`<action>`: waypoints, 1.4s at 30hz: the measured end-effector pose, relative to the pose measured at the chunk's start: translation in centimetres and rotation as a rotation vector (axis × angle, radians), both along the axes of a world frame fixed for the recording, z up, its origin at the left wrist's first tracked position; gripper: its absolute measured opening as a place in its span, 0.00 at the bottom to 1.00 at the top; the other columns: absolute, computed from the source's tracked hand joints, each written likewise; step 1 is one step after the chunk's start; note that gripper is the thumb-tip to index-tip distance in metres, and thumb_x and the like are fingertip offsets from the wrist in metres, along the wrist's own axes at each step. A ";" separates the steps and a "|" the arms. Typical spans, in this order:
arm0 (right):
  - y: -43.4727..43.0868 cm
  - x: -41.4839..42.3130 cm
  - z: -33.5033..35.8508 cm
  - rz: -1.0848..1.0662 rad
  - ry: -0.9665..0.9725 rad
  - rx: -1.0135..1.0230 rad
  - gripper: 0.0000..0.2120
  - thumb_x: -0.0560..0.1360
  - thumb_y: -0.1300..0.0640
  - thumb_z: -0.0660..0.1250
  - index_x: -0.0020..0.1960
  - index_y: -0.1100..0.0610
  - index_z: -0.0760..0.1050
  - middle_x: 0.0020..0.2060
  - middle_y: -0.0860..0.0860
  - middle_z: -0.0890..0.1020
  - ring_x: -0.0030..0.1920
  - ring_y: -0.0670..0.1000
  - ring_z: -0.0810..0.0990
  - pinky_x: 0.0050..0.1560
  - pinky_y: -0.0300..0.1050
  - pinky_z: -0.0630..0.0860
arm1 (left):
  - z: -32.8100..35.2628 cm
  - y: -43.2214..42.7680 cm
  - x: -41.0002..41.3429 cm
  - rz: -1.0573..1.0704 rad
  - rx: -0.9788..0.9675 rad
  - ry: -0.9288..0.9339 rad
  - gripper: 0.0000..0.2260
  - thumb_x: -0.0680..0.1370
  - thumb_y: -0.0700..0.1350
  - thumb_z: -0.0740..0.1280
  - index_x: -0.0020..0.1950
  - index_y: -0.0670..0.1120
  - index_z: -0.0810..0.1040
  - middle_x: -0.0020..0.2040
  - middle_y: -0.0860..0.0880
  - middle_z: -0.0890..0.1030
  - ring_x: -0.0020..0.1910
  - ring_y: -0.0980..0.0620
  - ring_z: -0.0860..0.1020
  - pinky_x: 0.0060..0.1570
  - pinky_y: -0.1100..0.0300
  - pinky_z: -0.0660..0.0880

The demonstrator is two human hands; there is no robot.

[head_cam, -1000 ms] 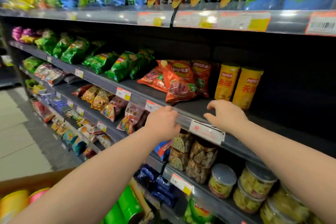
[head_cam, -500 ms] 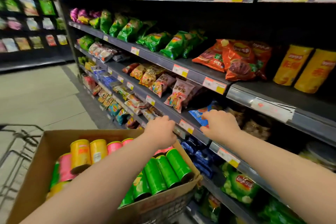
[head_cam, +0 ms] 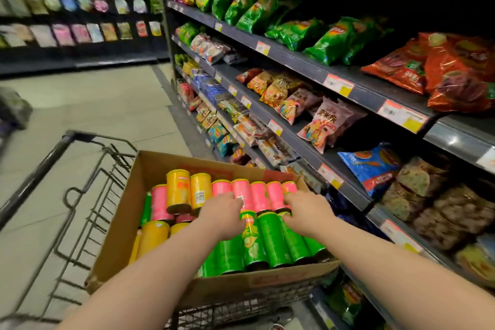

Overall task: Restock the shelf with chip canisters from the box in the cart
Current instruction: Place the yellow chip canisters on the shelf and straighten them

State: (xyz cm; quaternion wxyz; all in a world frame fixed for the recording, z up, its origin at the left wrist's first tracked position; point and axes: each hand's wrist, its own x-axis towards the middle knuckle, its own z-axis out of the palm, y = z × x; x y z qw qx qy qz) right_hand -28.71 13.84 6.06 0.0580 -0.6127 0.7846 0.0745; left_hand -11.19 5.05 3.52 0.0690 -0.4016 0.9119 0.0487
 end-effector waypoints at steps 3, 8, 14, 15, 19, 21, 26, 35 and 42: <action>-1.5 0.5 -1.9 0.050 -0.037 0.064 0.17 0.76 0.48 0.61 0.62 0.53 0.71 0.61 0.54 0.76 0.63 0.58 0.73 0.59 0.51 0.70 | -1.3 -0.5 1.3 0.064 0.038 -0.025 0.20 0.76 0.56 0.62 0.63 0.47 0.73 0.60 0.45 0.74 0.61 0.44 0.73 0.55 0.51 0.73; -3.9 0.9 -4.7 0.141 -0.091 0.157 0.19 0.75 0.48 0.62 0.64 0.53 0.70 0.62 0.54 0.75 0.63 0.58 0.73 0.61 0.52 0.70 | -3.3 -1.8 2.7 0.183 0.097 -0.076 0.20 0.76 0.56 0.61 0.64 0.47 0.72 0.62 0.47 0.73 0.62 0.45 0.72 0.56 0.50 0.73; -6.0 1.2 -7.7 0.268 -0.147 0.278 0.19 0.75 0.49 0.62 0.63 0.54 0.72 0.61 0.55 0.76 0.62 0.58 0.74 0.60 0.52 0.72 | -6.2 -1.8 3.4 0.329 0.232 -0.144 0.21 0.76 0.56 0.61 0.65 0.47 0.72 0.63 0.47 0.72 0.63 0.46 0.71 0.58 0.52 0.71; -6.5 1.6 -8.2 0.284 -0.167 0.299 0.19 0.75 0.49 0.62 0.64 0.54 0.71 0.62 0.55 0.76 0.62 0.58 0.74 0.60 0.51 0.72 | -6.6 -1.8 3.6 0.359 0.249 -0.150 0.20 0.76 0.56 0.61 0.64 0.47 0.72 0.63 0.47 0.72 0.63 0.46 0.71 0.58 0.52 0.71; -8.1 3.7 -9.4 0.369 -0.273 0.343 0.18 0.75 0.51 0.62 0.63 0.56 0.71 0.61 0.56 0.75 0.62 0.58 0.73 0.59 0.51 0.72 | -7.7 -1.6 5.8 0.533 0.261 -0.137 0.23 0.75 0.57 0.62 0.66 0.47 0.69 0.67 0.47 0.68 0.67 0.47 0.67 0.62 0.52 0.70; -8.8 5.1 -9.9 0.409 -0.342 0.354 0.18 0.75 0.52 0.62 0.63 0.56 0.71 0.61 0.56 0.75 0.62 0.58 0.74 0.59 0.51 0.73 | -7.9 -1.6 7.2 0.659 0.268 -0.107 0.25 0.75 0.56 0.63 0.70 0.48 0.66 0.69 0.47 0.66 0.68 0.46 0.65 0.63 0.52 0.69; -10.2 8.6 -11.4 0.436 -0.498 0.433 0.20 0.76 0.53 0.63 0.67 0.55 0.69 0.63 0.54 0.74 0.63 0.57 0.74 0.60 0.50 0.74 | -8.2 -2.5 10.5 0.943 0.338 -0.096 0.33 0.75 0.58 0.65 0.74 0.47 0.57 0.70 0.45 0.64 0.68 0.43 0.66 0.63 0.50 0.68; -13.0 14.3 -13.7 0.215 -0.800 0.572 0.22 0.75 0.54 0.66 0.66 0.58 0.67 0.62 0.56 0.76 0.61 0.57 0.75 0.58 0.44 0.72 | -10.4 -3.6 12.8 1.315 0.594 0.082 0.42 0.71 0.56 0.71 0.76 0.45 0.53 0.69 0.41 0.67 0.66 0.40 0.70 0.64 0.50 0.69; -13.4 16.8 -16.4 -0.193 -0.970 0.603 0.33 0.67 0.50 0.76 0.67 0.59 0.68 0.63 0.57 0.76 0.62 0.57 0.76 0.63 0.50 0.73 | -10.7 -3.8 12.9 1.343 0.585 0.022 0.40 0.70 0.59 0.72 0.73 0.43 0.58 0.68 0.41 0.64 0.65 0.40 0.70 0.63 0.50 0.68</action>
